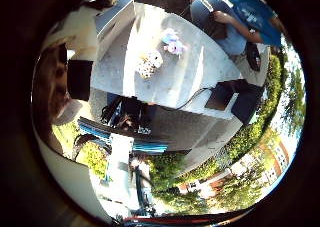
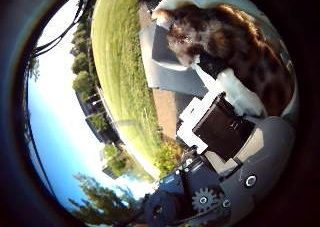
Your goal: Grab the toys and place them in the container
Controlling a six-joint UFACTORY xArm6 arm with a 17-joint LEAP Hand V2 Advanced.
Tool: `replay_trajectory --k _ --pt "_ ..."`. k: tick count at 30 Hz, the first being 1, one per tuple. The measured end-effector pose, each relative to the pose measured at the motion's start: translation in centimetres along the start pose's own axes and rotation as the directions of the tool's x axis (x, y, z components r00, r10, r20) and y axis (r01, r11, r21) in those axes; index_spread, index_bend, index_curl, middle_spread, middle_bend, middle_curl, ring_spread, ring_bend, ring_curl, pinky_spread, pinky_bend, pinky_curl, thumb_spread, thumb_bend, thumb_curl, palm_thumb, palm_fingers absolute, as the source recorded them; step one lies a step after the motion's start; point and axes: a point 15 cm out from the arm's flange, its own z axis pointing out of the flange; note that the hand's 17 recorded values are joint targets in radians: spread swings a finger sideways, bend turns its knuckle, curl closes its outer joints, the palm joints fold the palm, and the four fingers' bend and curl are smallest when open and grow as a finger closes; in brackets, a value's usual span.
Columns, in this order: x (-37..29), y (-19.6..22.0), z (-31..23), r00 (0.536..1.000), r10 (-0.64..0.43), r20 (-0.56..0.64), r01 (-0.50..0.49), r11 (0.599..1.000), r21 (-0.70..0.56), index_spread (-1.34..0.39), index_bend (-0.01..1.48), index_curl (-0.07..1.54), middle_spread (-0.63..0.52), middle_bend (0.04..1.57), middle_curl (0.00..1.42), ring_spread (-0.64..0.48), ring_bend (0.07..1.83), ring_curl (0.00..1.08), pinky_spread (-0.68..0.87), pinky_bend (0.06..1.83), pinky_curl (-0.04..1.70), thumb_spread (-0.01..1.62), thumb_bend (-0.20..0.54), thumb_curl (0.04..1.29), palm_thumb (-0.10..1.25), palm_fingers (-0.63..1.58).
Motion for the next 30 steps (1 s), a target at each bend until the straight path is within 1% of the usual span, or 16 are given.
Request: replay_trajectory --k 4,9,13,15,17,18,19,20,21,22,23,24,25,27,28,30 --pt "-4.8 -2.3 2.0 0.999 -0.031 -0.039 0.031 1.0 -0.004 -1.04 0.91 -0.02 -0.26 1.2 1.15 -0.13 1.49 0.86 0.15 1.49 0.97 1.25 -0.011 0.65 0.99 0.75" --pt "-8.1 -7.6 5.4 0.996 -0.046 -0.07 0.05 0.998 0.05 -1.06 0.95 -0.02 -0.26 1.22 1.16 -0.13 1.5 0.87 0.14 1.5 1.0 1.24 -0.013 0.66 0.99 0.74" --pt "-9.8 -12.5 8.5 0.995 -0.044 -0.092 0.056 0.991 0.125 -1.08 0.97 -0.02 -0.26 1.23 1.16 -0.13 1.51 0.87 0.13 1.49 1.01 1.24 -0.031 0.65 0.93 0.72" --pt "-10.1 -14.5 10.8 0.994 -0.04 -0.098 0.054 0.989 0.136 -1.05 1.01 -0.01 -0.25 1.22 1.14 -0.12 1.5 0.86 0.14 1.46 1.01 1.23 -0.029 0.63 0.91 0.73" --pt "-10.1 -15.9 11.6 0.994 -0.031 -0.1 0.048 0.985 0.165 -0.98 1.04 0.0 -0.23 1.17 1.11 -0.09 1.47 0.83 0.15 1.38 1.0 1.23 -0.028 0.61 0.89 0.73" --pt "-10.0 -16.8 12.0 0.995 -0.024 -0.1 0.042 0.982 0.183 -0.96 1.05 0.0 -0.23 1.15 1.1 -0.08 1.46 0.82 0.16 1.38 0.99 1.23 -0.026 0.61 0.89 0.73" --pt "-9.9 -17.5 12.5 0.995 -0.017 -0.099 0.036 0.98 0.196 -0.92 1.02 0.0 -0.21 1.12 1.07 -0.06 1.42 0.79 0.17 1.36 0.98 1.23 -0.028 0.6 0.88 0.7" --pt "-9.6 -18.1 13.0 0.995 -0.012 -0.1 0.032 0.978 0.204 -0.85 1.02 0.0 -0.2 1.04 1.03 -0.04 1.38 0.77 0.19 1.34 0.96 1.23 -0.025 0.59 0.88 0.65" --pt "-9.2 -18.6 13.6 0.995 -0.007 -0.1 0.027 0.978 0.206 -0.76 1.03 0.02 -0.18 0.97 1.0 -0.02 1.33 0.75 0.2 1.29 0.96 1.23 -0.024 0.59 0.87 0.55" --pt "-8.8 -18.9 14.2 0.995 -0.003 -0.1 0.023 0.98 0.2 -0.71 1.02 0.02 -0.18 0.9 0.98 -0.01 1.32 0.75 0.2 1.27 0.96 1.22 -0.025 0.58 0.87 0.47" --pt "-8.4 -19.1 14.7 0.995 -0.003 -0.1 0.023 0.98 0.195 -0.6 0.97 0.02 -0.16 0.75 0.92 0.01 1.27 0.73 0.22 1.25 0.96 1.22 -0.027 0.58 0.86 0.22" --pt "-7.9 -19.4 15.2 0.995 -0.005 -0.101 0.024 0.981 0.192 -0.52 0.95 0.04 -0.13 0.65 0.87 0.05 1.21 0.71 0.25 1.2 0.95 1.21 -0.027 0.57 0.86 0.07" --pt "-7.6 -19.5 15.3 0.995 -0.008 -0.102 0.027 0.981 0.191 -0.46 0.92 0.05 -0.11 0.56 0.81 0.09 1.13 0.67 0.28 1.13 0.91 1.2 -0.032 0.57 0.84 -0.07" --pt "-6.8 -19.5 15.6 0.994 -0.031 -0.107 0.05 0.983 0.179 -0.42 0.82 0.05 -0.05 0.4 0.69 0.15 0.89 0.55 0.33 1.05 0.82 1.18 -0.033 0.56 0.83 -0.23" --pt "-6.6 -19.4 15.7 0.992 -0.053 -0.11 0.072 0.982 0.173 -0.42 0.79 0.05 -0.04 0.36 0.66 0.17 0.84 0.52 0.34 1.04 0.8 1.17 -0.03 0.56 0.83 -0.24" --pt "-5.8 -19.1 15.8 0.988 -0.105 -0.116 0.122 0.981 0.153 -0.42 0.68 0.06 0.0 0.25 0.59 0.22 0.69 0.44 0.39 0.97 0.74 1.15 -0.028 0.55 0.83 -0.24"
